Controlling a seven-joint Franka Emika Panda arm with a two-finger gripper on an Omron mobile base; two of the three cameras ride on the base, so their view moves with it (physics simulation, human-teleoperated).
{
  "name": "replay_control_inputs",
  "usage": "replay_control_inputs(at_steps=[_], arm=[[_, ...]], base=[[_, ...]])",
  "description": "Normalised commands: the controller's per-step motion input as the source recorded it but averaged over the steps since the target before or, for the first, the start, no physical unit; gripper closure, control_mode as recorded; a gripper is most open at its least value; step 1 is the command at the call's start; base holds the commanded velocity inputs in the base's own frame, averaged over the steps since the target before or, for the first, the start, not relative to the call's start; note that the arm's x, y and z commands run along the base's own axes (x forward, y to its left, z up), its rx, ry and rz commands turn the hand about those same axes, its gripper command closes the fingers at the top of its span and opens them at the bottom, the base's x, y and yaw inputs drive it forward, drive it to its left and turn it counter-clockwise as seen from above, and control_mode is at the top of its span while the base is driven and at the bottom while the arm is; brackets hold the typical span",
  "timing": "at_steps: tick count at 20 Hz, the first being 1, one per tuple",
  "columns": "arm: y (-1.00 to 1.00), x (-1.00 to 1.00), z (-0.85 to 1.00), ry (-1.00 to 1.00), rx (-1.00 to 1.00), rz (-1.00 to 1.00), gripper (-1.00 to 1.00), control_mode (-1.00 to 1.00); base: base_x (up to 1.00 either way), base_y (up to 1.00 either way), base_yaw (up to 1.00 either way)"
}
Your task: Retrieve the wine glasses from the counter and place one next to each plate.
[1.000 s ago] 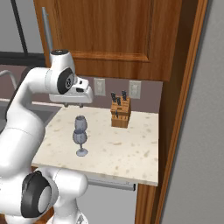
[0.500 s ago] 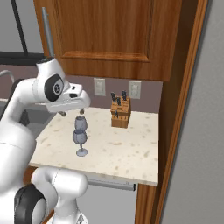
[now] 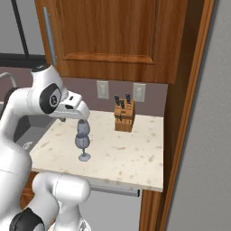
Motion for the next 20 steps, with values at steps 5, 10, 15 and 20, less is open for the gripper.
replay_control_inputs(at_steps=[5,10,15,20], arm=[[0.00,0.00,-0.01,-0.28,0.35,-0.24,-1.00,-1.00],[0.00,0.06,-0.02,-0.20,0.50,-0.17,-1.00,-1.00],[0.04,0.07,0.00,-0.14,0.53,-0.15,-1.00,-1.00],[0.00,0.00,-0.03,-0.01,0.71,-0.04,-1.00,-1.00]], base=[[0.00,0.00,0.00],[0.00,0.00,0.00],[0.00,0.00,0.00],[0.00,0.00,0.00]])
